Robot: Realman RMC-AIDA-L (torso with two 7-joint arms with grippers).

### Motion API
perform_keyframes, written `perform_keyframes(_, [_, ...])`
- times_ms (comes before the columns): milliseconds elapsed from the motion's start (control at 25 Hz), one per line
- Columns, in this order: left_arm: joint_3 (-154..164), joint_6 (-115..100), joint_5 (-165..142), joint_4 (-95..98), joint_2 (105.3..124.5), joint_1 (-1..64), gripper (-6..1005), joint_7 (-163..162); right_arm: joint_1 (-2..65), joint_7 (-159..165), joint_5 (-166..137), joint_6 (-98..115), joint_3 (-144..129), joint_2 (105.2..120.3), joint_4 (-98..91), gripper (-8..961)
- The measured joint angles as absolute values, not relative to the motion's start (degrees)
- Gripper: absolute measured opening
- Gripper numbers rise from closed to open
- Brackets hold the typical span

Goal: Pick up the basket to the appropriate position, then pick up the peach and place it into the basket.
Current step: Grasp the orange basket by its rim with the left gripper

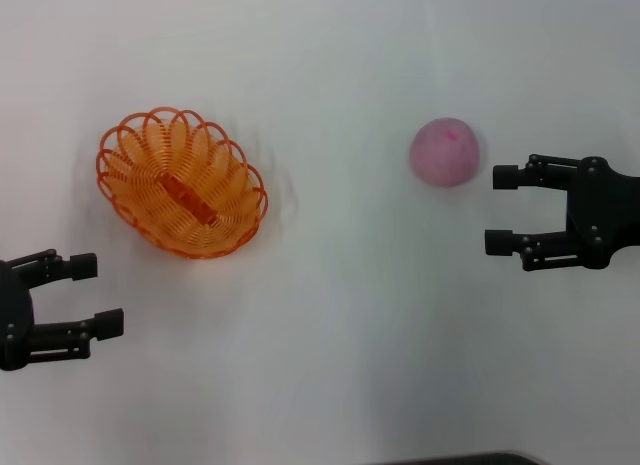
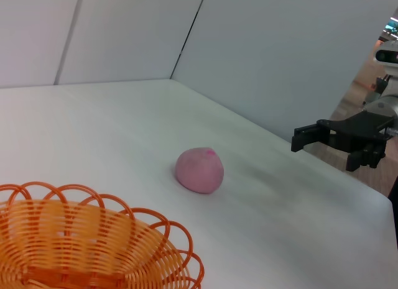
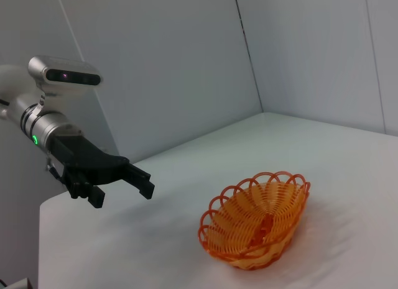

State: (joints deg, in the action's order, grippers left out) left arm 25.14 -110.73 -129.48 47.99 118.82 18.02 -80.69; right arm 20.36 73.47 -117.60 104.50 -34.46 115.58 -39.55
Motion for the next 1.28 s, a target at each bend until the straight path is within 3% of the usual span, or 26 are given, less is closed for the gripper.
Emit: perform_keyframes(1280, [23.48,-111.25,-129.44,47.99,119.14,17.88,902,-81.8,20.59,73.5,-117.78,104.52,-34.72,115.84,-39.46,917])
